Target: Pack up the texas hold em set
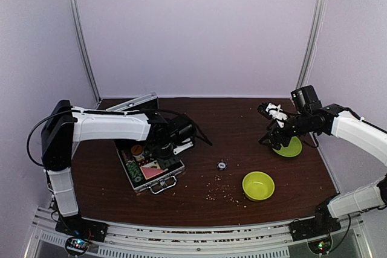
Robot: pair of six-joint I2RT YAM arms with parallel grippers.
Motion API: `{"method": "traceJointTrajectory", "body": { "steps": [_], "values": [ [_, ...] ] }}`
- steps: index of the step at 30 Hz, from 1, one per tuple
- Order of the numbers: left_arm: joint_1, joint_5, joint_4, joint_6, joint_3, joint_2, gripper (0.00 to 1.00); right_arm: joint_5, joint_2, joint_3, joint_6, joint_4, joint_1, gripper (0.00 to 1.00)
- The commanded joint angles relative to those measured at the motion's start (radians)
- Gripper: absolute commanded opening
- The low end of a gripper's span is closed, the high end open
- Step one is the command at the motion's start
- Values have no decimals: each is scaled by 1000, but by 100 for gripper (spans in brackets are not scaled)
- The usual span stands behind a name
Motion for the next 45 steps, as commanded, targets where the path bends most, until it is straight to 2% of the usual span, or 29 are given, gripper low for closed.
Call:
{"method": "traceJointTrajectory", "body": {
  "steps": [1,18,28,30,38,39,40,45],
  "values": [
    [15,-27,75,34,32,51,37,-6,6,21,-1,-3,-3,73],
    [27,-119,166,36,19,109,38,-1,31,25,-6,-9,-3,73],
    [27,-56,190,29,-37,2,62,-1,30,26,-7,-11,-3,73],
    [27,-47,206,40,-51,-23,69,-2,31,26,-7,-12,-3,73],
    [28,-36,205,97,-37,18,77,-4,34,29,-8,-15,-4,73],
    [28,-31,204,103,-34,27,93,-4,33,29,-8,-16,-3,73],
    [28,-30,204,107,-29,35,97,-4,32,30,-7,-17,-3,73],
    [32,-40,214,151,-8,83,98,-5,32,29,-7,-17,-2,73]
  ]
}}
